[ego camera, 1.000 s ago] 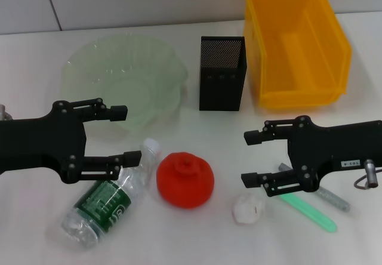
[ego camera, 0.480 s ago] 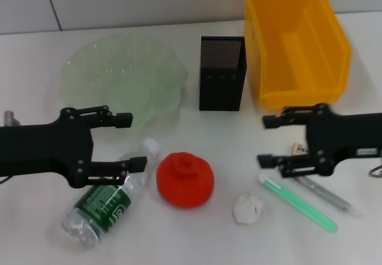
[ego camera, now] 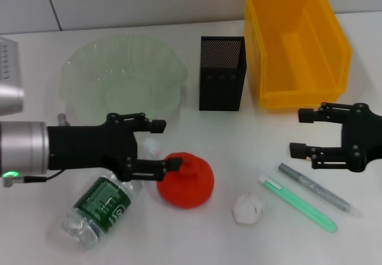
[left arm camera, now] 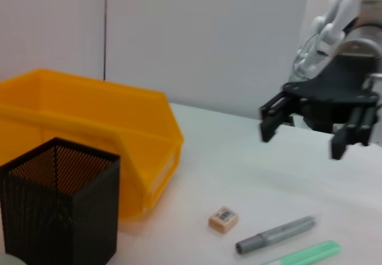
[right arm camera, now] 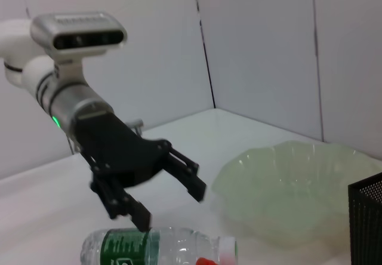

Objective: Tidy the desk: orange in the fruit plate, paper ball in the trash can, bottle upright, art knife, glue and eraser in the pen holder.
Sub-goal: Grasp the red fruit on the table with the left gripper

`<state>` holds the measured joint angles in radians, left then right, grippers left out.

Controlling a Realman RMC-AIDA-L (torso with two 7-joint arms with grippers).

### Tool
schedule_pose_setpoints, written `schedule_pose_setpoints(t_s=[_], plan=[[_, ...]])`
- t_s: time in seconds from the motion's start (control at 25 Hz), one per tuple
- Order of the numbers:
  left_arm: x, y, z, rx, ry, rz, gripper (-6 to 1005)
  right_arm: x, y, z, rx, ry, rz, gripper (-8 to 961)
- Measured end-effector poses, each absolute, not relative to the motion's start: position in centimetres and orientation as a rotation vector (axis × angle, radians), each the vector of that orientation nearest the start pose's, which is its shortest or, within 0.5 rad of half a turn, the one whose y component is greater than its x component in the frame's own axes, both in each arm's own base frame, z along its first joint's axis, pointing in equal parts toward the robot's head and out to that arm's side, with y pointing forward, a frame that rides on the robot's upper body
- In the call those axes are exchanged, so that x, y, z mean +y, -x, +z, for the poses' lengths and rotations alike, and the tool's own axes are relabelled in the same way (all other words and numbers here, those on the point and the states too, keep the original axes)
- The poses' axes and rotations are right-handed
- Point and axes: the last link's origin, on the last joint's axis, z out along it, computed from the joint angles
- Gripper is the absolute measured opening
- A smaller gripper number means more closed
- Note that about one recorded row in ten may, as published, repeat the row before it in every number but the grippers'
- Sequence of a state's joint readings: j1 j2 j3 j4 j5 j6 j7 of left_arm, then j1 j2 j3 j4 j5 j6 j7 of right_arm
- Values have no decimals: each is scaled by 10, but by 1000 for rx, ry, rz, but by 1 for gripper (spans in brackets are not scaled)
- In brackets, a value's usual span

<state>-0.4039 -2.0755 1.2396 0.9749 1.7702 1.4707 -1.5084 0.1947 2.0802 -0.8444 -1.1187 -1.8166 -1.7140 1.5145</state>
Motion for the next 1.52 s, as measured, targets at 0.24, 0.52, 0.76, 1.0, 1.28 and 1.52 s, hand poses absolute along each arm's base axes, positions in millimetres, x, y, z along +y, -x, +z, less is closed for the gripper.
schedule_pose_setpoints(t_s=[0.24, 0.52, 0.76, 1.0, 1.28, 1.52], plan=[[325, 217, -44, -429, 2944, -546, 811, 257, -286, 65, 562, 2647, 704, 770], [321, 225, -53, -419, 2932, -576, 811, 255, -290, 66, 574, 2630, 723, 769], [319, 234, -59, -452, 2906, -585, 812, 255, -289, 64, 574, 2640, 726, 769], [315, 238, -73, -457, 2934, -508, 811, 256, -289, 59, 597, 2647, 749, 770], [311, 235, -84, -464, 2934, -504, 811, 257, -289, 56, 600, 2651, 767, 770], [311, 235, -86, -470, 2932, -501, 810, 257, -290, 56, 610, 2645, 774, 769]])
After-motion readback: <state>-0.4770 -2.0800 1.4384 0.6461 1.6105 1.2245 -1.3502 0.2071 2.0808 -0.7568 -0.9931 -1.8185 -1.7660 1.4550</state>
